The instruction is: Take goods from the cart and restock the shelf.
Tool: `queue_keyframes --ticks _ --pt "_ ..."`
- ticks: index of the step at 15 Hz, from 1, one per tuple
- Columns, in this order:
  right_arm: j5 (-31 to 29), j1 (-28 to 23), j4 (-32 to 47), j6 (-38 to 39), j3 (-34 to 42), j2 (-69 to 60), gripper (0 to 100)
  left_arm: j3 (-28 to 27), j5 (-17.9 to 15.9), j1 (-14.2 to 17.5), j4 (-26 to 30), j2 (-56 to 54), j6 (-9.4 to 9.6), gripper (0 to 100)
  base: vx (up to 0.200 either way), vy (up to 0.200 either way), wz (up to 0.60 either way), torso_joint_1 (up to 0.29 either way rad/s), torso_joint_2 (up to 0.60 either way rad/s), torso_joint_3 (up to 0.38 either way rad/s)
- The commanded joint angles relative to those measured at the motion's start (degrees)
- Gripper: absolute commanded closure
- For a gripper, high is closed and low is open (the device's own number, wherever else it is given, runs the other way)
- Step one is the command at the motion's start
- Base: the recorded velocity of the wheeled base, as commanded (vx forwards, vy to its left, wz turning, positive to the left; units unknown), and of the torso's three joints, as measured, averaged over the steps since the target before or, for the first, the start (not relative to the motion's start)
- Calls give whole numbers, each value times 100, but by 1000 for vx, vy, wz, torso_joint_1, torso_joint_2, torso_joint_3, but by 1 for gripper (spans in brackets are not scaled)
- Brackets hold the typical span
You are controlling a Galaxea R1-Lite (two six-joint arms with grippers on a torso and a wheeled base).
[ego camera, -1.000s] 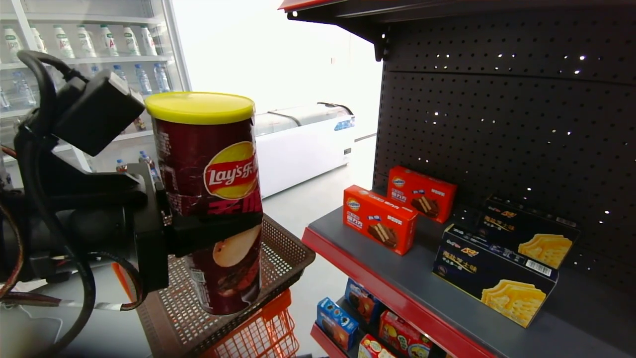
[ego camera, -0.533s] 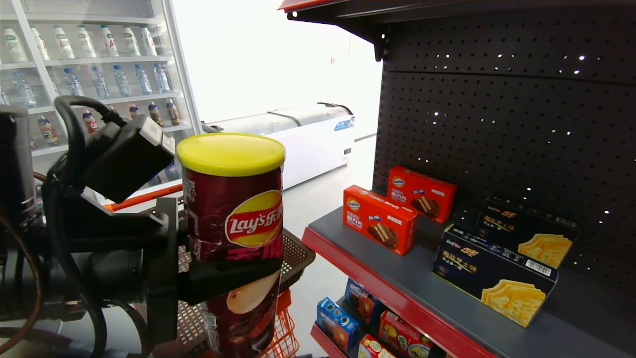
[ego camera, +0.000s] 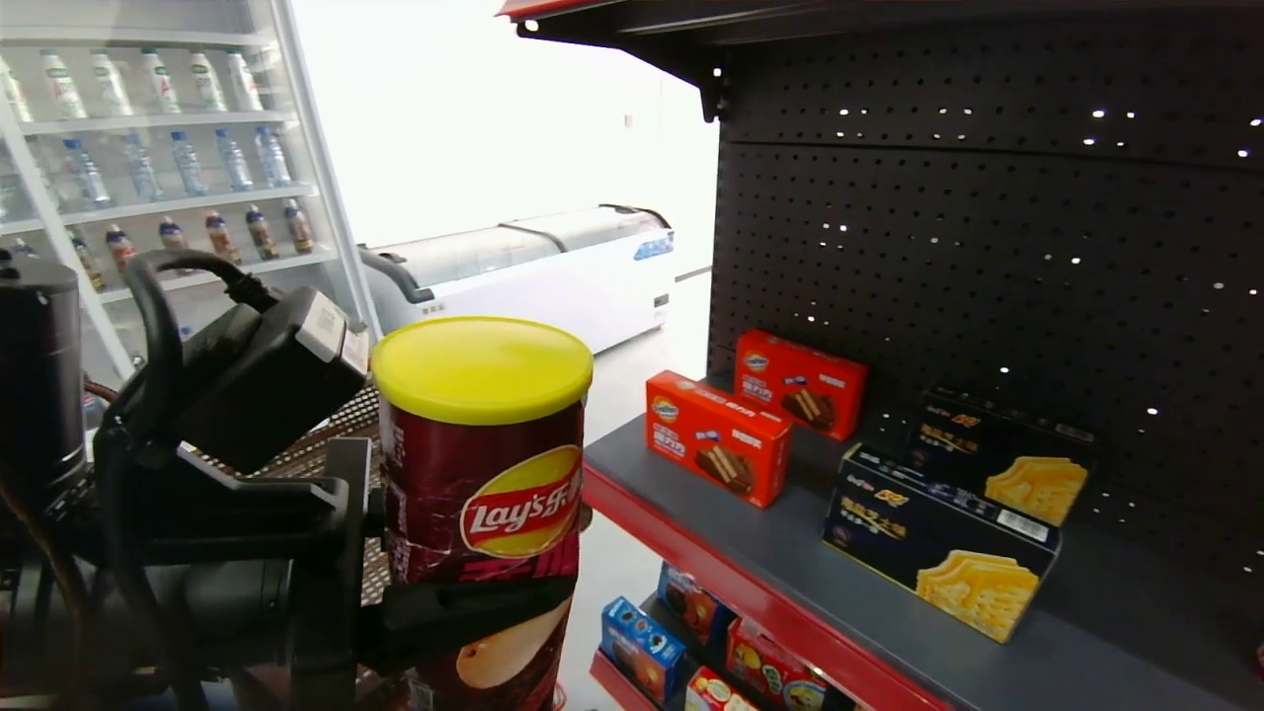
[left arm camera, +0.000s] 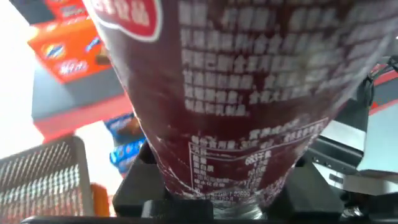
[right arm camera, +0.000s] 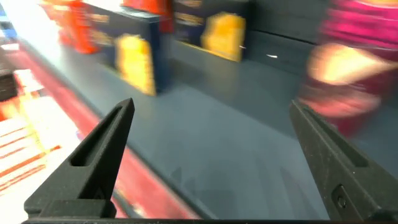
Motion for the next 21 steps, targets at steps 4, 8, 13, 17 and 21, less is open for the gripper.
queue_keyframes --ticks 4,8,13,17,21 --pt "8 2 -2 -1 0 -2 0 -39 -1 2 8 32 -1 100 0 0 -600 1 2 2" --pt "8 2 -2 -1 0 -2 0 -57 -18 2 -1 50 -1 100 0 0 -300 2 2 1" --pt "8 2 -2 -1 0 -2 0 -57 -36 2 -1 41 -10 100 0 0 0 0 0 0" --pt "8 2 -2 -1 0 -2 0 -30 -36 19 -1 32 -10 100 0 0 -300 2 4 1" --pt "8 2 -2 -1 0 -2 0 -4 -36 37 -1 15 -10 100 0 0 -600 4 6 6"
